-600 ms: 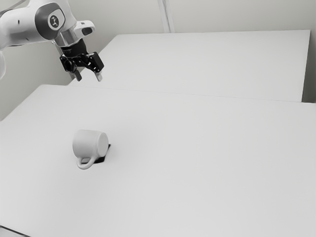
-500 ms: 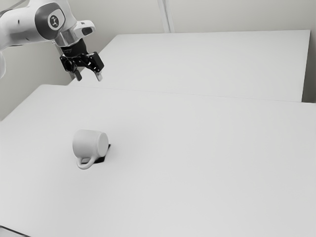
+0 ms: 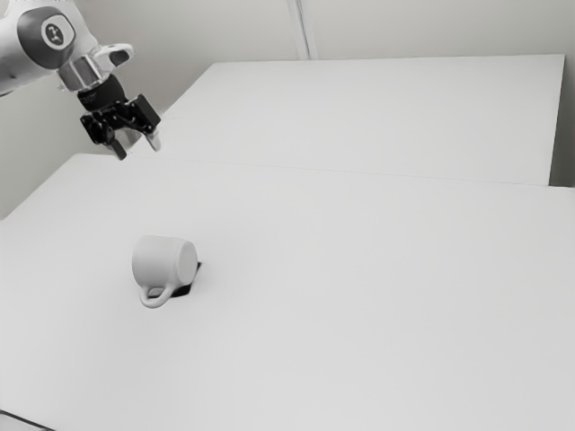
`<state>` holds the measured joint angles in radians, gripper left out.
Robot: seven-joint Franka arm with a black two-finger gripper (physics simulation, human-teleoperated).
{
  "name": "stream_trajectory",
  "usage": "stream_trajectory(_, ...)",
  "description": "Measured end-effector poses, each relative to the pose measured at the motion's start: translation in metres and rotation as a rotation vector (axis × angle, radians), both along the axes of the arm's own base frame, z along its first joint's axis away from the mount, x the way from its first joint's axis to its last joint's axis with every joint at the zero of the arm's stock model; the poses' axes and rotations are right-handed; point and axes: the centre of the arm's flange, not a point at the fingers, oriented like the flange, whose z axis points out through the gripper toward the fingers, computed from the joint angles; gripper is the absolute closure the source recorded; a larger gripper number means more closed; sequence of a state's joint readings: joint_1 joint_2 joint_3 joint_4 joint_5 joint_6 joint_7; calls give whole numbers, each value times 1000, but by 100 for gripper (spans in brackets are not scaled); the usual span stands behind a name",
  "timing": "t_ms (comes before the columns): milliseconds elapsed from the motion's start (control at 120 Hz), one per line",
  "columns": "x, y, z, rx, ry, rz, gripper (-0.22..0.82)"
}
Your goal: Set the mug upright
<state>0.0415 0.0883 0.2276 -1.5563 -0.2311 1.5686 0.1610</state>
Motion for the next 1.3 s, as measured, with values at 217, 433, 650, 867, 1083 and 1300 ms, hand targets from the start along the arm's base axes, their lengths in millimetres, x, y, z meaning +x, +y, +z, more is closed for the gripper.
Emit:
stream_trajectory(217,-30,88,-29,-247,-10,109,0)
stream_trajectory(433,-52,156,-115,-524,-9,184,0)
stream_trajectory(650,-75,187,-206,-759,-55,211,0)
stream_trajectory(867,-82,185,-266,-898,-161,210,0)
stream_trajectory(1083,-86,176,-304,-959,-256,208,0)
stream_trajectory(1300,-90,161,-317,-1007,-316,184,1)
